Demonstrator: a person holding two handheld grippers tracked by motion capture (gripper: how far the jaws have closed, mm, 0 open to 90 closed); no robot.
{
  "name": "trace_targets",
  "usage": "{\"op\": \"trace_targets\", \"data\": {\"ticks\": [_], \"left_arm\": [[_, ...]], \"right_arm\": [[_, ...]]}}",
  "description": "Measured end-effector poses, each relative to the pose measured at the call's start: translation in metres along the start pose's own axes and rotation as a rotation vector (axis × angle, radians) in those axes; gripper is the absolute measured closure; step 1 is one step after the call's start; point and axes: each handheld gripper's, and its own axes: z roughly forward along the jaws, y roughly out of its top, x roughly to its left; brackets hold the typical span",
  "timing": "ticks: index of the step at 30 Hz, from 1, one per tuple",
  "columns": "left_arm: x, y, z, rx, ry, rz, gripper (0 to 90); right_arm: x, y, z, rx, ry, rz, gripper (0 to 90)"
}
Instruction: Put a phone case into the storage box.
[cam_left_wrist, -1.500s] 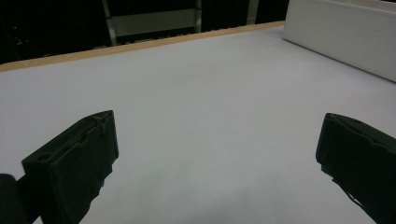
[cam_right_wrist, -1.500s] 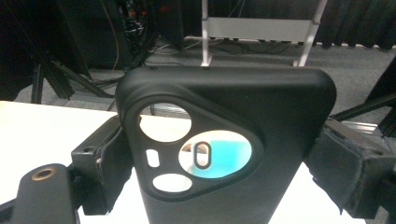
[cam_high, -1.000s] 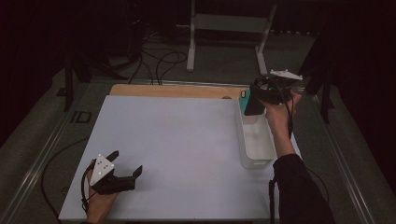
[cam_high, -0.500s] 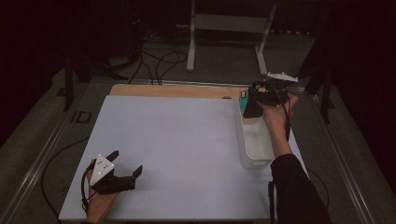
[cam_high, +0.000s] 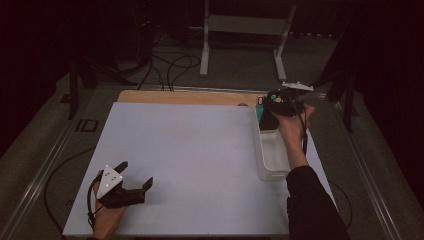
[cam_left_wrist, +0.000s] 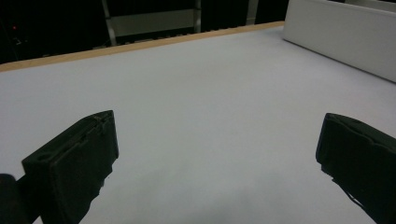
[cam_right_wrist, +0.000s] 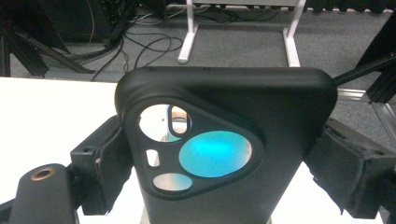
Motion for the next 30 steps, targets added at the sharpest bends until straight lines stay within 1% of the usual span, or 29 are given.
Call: {"op": "trace_targets", "data": {"ticks": [12,17,19,22,27,30], "left_arm": [[0.0,0.0,0.0,0.001,-0.001,-0.002,0.0],[0.0,0.0,0.001,0.005,0.001,-0.002,0.0],[0.0,0.0,0.001,0.005,0.002,-0.003,0.0],[0.0,0.0,0.001,0.011,0.003,-0.001,0.0],[0.0,0.0,0.002,0.012,0.0,-0.001,0.0],[0.0,0.0,0.002,0.013,-0.001,0.0,0.0]], "right_arm": [[0.003,-0.01,0.02,0.054,-0.008,0.004,13.4],[0.006,-0.016,0.028,0.077,-0.021,-0.014,13.4],[0.007,-0.017,0.03,0.081,-0.023,-0.009,13.4],[0.008,-0.019,0.032,0.086,-0.034,-0.015,13.3],[0.01,-0.019,0.036,0.081,-0.043,-0.02,13.1],[0.011,-0.018,0.039,0.079,-0.05,-0.014,13.0]]}}
